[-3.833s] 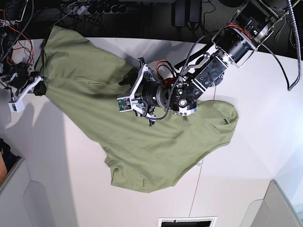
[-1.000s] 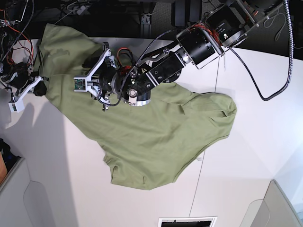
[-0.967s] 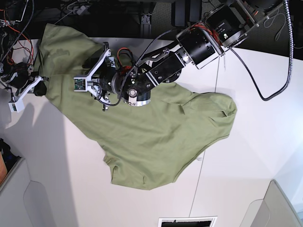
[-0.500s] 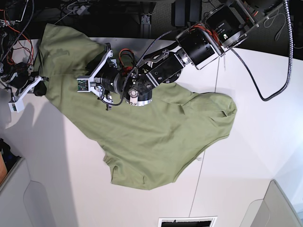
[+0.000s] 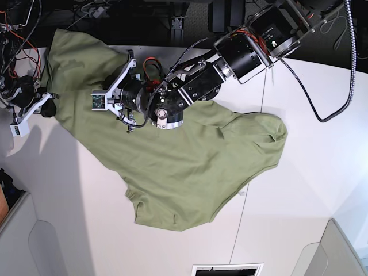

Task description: Layout the t-shirt on the table in an organized manner, then fold the t-shirt properly

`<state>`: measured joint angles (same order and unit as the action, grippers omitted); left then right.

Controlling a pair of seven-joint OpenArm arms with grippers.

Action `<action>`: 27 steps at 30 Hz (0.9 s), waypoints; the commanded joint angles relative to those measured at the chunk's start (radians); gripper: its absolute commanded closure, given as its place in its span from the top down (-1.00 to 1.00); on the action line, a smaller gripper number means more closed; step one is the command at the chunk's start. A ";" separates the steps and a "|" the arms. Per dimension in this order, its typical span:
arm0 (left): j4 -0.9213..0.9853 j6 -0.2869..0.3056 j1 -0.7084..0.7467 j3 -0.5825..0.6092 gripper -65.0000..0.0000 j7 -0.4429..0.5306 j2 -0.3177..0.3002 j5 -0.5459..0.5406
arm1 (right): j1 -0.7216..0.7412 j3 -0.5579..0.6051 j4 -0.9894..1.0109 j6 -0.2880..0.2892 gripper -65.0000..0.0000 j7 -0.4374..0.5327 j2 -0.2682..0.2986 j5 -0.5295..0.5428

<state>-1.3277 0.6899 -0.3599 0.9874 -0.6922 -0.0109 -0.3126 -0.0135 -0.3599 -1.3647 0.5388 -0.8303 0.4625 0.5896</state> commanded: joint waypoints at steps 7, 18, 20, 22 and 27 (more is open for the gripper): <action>-0.171 0.008 -0.019 -0.004 -1.00 -0.214 0.007 -0.286 | 0.019 -0.005 -0.005 0.000 -1.00 0.047 0.016 -0.039; -0.307 0.008 0.075 -0.004 -1.00 -0.349 -0.151 -0.492 | 0.124 -0.004 0.116 0.000 -1.00 0.104 0.016 -0.097; -0.341 0.008 0.097 -0.004 -1.00 -0.348 -0.192 -0.499 | 0.166 -0.004 0.159 0.000 -1.00 0.113 0.016 -0.097; -0.367 0.008 0.121 -0.004 -1.00 -0.348 -0.224 -0.499 | 0.205 -0.004 0.198 0.000 -1.00 0.117 0.016 -0.097; -0.386 0.008 0.159 -0.004 -1.00 -0.348 -0.274 -0.500 | 0.274 -0.004 0.237 0.000 -1.00 0.116 0.016 -0.092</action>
<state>-1.6958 0.6895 -0.1810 0.9897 -1.0538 -0.2848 -0.7952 0.2329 -0.3595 -1.1133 0.5377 -0.7349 0.4595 0.4847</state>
